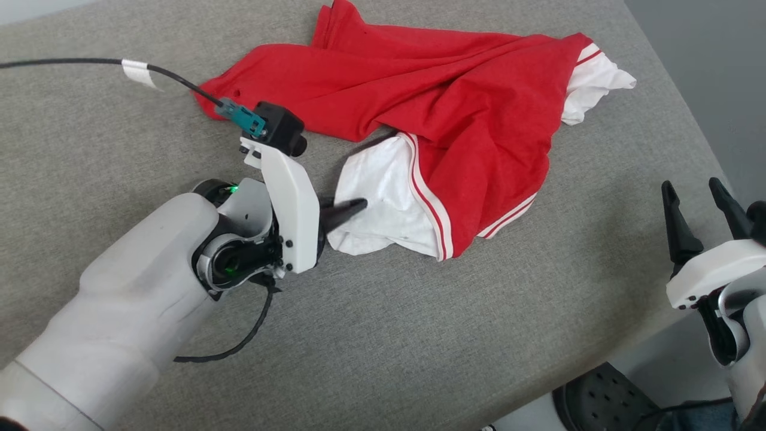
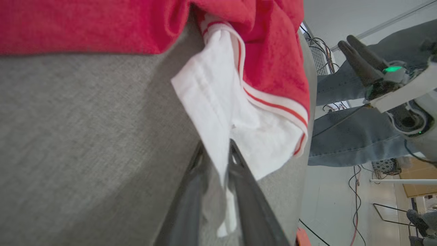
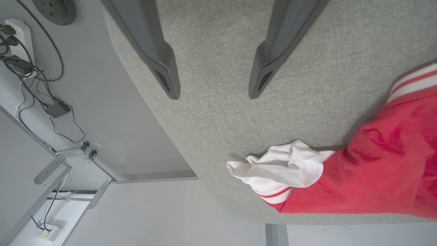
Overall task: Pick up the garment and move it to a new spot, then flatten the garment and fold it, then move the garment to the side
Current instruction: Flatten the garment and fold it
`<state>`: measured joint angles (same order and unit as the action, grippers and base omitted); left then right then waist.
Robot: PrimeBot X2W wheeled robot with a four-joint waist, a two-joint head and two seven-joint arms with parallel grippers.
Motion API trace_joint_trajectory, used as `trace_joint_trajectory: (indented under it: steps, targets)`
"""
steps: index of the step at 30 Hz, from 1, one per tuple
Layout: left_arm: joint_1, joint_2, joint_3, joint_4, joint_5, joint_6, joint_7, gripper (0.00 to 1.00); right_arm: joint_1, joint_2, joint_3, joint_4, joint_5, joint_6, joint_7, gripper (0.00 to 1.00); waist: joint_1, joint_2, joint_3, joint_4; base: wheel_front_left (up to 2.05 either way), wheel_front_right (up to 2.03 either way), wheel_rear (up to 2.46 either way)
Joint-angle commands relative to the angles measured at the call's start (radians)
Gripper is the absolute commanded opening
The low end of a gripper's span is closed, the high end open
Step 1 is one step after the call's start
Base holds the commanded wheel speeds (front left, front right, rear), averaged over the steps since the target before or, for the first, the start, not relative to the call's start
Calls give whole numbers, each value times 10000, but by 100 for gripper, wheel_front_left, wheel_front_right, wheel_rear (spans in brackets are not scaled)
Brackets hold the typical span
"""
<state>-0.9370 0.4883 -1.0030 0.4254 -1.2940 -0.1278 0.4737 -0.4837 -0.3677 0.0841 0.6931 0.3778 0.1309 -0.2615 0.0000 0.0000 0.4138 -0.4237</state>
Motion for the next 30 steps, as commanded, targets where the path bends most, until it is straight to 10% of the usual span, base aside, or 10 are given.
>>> trace_joint_trajectory:
  steps: [1, 30]
  targets:
    - [-135, -36, 37, 58, -121, -40, -131, 0, 50, 68, -52, -64, -83, -3, -47, 100, 0, 0, -40, 80, 0, 0, 0]
    - [2440, 4112, 1500, -54, -1658, 485, -3644, 0, 1466, -382, -303, -2212, -793, -3, 1073, 100, 0, 0, -1508, 3165, 0, 0, 0]
